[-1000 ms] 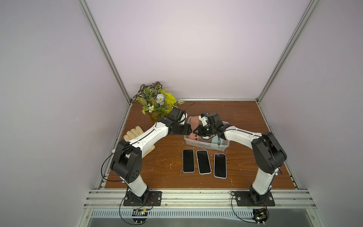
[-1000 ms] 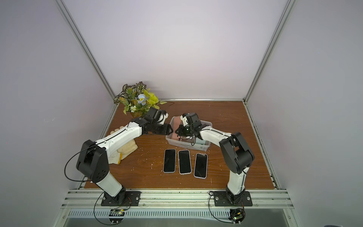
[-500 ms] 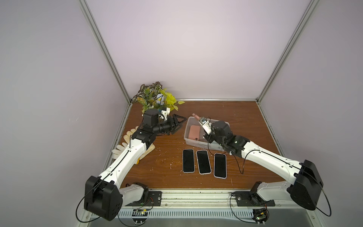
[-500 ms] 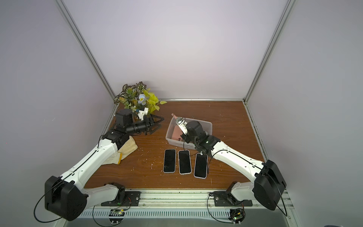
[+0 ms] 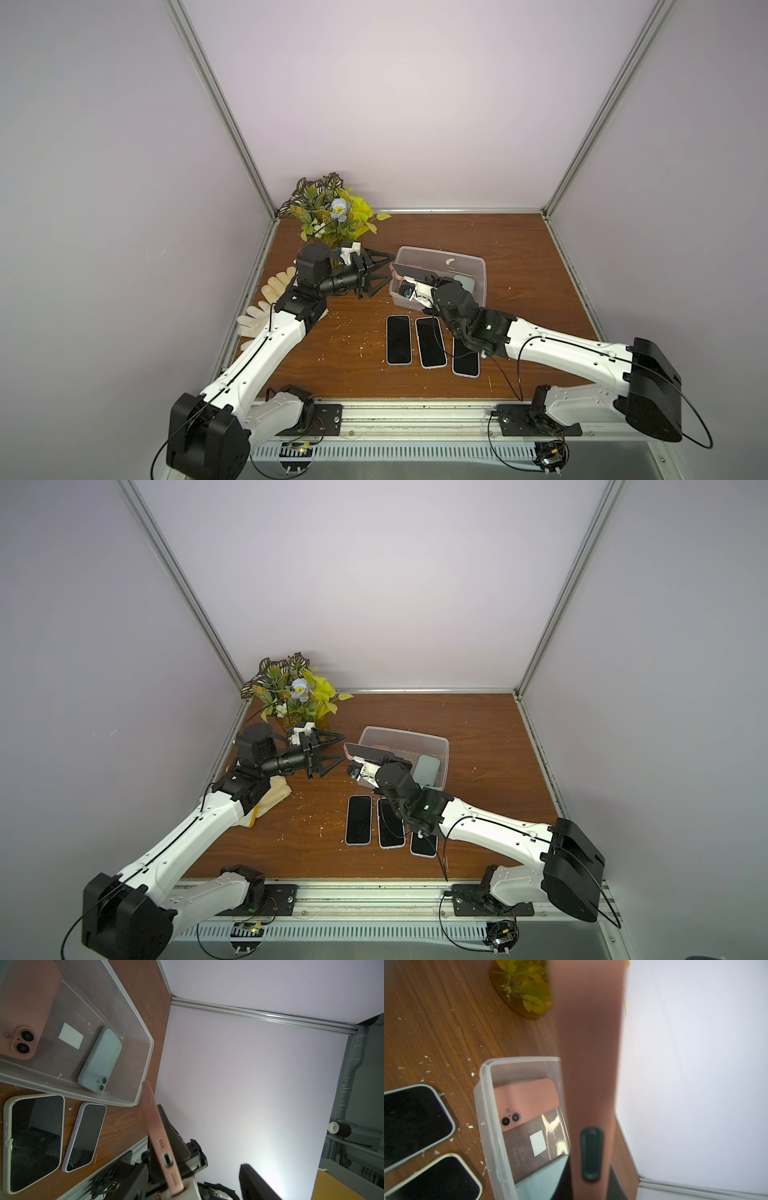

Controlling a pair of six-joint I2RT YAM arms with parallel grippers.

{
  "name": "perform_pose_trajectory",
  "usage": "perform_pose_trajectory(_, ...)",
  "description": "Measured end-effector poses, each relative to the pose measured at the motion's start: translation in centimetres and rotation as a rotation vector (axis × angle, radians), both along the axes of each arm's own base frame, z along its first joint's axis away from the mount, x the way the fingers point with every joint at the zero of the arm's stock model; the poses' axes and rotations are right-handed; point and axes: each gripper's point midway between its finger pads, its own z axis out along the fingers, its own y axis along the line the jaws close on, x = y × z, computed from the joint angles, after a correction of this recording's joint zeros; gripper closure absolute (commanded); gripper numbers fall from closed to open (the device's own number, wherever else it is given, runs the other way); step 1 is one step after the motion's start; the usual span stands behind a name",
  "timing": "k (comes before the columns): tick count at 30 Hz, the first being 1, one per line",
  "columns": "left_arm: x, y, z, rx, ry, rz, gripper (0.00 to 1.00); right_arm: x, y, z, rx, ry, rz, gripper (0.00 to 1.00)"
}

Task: Take the phone out of the storage box
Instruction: Pick up the phone from the storage box, then place the phone at the center of the board.

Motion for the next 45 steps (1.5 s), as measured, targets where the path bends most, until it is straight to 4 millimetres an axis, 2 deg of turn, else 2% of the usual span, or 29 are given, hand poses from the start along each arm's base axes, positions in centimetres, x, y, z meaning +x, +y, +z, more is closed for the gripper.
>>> perform_pose_trajectory(4, -0.5, -0.7, -0.7, 0.014, 0.02, -0.025, 0.44, -0.9, 1.1, 1.0, -0.026, -0.042, 0.037, 1.0)
perform_pose_trajectory(5, -0.6, -0.9, -0.8, 0.017, 0.023, -0.03, 0.5, -1.0, 1.3, 1.3, -0.03, -0.053, 0.039, 1.0)
perform_pose_trajectory(10, -1.2, -1.0, -1.8, 0.042, 0.044, -0.042, 0.92, -1.4, 1.8, 2.2, -0.066, -0.112, 0.044, 1.0)
perform_pose_trajectory(11, -1.3, -0.9, -2.2, 0.046, 0.076, -0.039, 0.98, -1.3, 1.7, 2.3, -0.098, -0.128, 0.046, 0.92)
perform_pose_trajectory(15, -1.9, -0.5, -3.7, 0.064, 0.124, -0.027, 1.0, -1.2, 2.1, 2.1, -0.114, -0.146, 0.04, 0.33)
perform_pose_trajectory(16, -2.2, -0.4, -3.9, 0.068, 0.124, -0.026, 1.0, -1.1, 2.1, 2.5, -0.093, -0.153, 0.033, 0.22)
perform_pose_trajectory(18, -2.3, 0.3, -4.0, 0.078, 0.112, -0.009, 1.0, -1.0, 1.9, 3.3, -0.046, -0.158, 0.018, 0.1)
perform_pose_trajectory(20, -2.4, 1.4, -3.5, 0.091, 0.077, 0.019, 1.0, -0.7, 1.2, 3.7, 0.035, -0.126, -0.001, 0.08)
perform_pose_trajectory(22, -2.3, 3.6, -2.6, 0.129, 0.005, 0.087, 1.0, -0.1, -0.2, 3.7, 0.135, -0.042, -0.018, 0.06)
perform_pose_trajectory(24, -2.5, 5.7, -2.1, 0.189, -0.063, 0.177, 1.0, 1.5, -2.7, 4.3, 0.25, 0.051, -0.09, 0.06)
perform_pose_trajectory(25, -2.8, 6.8, -2.4, 0.218, -0.083, 0.224, 1.0, 2.7, -3.9, 5.2, 0.33, 0.097, -0.131, 0.06)
perform_pose_trajectory(26, -3.1, 7.6, -2.9, 0.241, -0.098, 0.266, 1.0, 3.8, -4.8, 6.3, 0.413, 0.135, -0.162, 0.06)
perform_pose_trajectory(28, -4.4, 9.3, -5.5, 0.289, -0.093, 0.341, 1.0, 5.9, -6.0, 8.9, 0.603, 0.21, -0.213, 0.06)
perform_pose_trajectory(31, -6.3, 11.3, -11.0, 0.344, -0.028, 0.433, 1.0, 7.8, -4.8, 10.6, 0.827, 0.392, -0.181, 0.08)
perform_pose_trajectory(33, -7.2, 12.7, -14.4, 0.367, 0.02, 0.499, 1.0, 9.0, -3.2, 9.3, 0.918, 0.544, -0.155, 0.08)
perform_pose_trajectory(35, -7.8, 13.7, -16.7, 0.385, 0.041, 0.551, 1.0, 9.8, -1.7, 6.0, 0.966, 0.727, -0.159, 0.08)
perform_pose_trajectory(36, -8.0, 14.2, -17.6, 0.391, 0.046, 0.578, 1.0, 10.1, -1.1, 3.5, 0.978, 0.828, -0.181, 0.09)
perform_pose_trajectory(39, -7.9, 15.3, -19.1, 0.399, 0.031, 0.643, 1.0, 10.3, 0.0, -3.4, 1.0, 1.086, -0.267, 0.1)
perform_pose_trajectory(41, -7.9, 15.7, -19.7, 0.399, 0.035, 0.673, 1.0, 9.7, 0.2, -7.0, 1.01, 1.219, -0.326, 0.1)
perform_pose_trajectory(43, -7.6, 16.0, -19.4, 0.39, 0.021, 0.694, 1.0, 9.1, 0.2, -9.3, 1.021, 1.311, -0.384, 0.1)
perform_pose_trajectory(45, -7.5, 16.1, -19.7, 0.396, 0.033, 0.705, 1.0, 9.1, 0.2, -10.5, 1.047, 1.374, -0.424, 0.1)
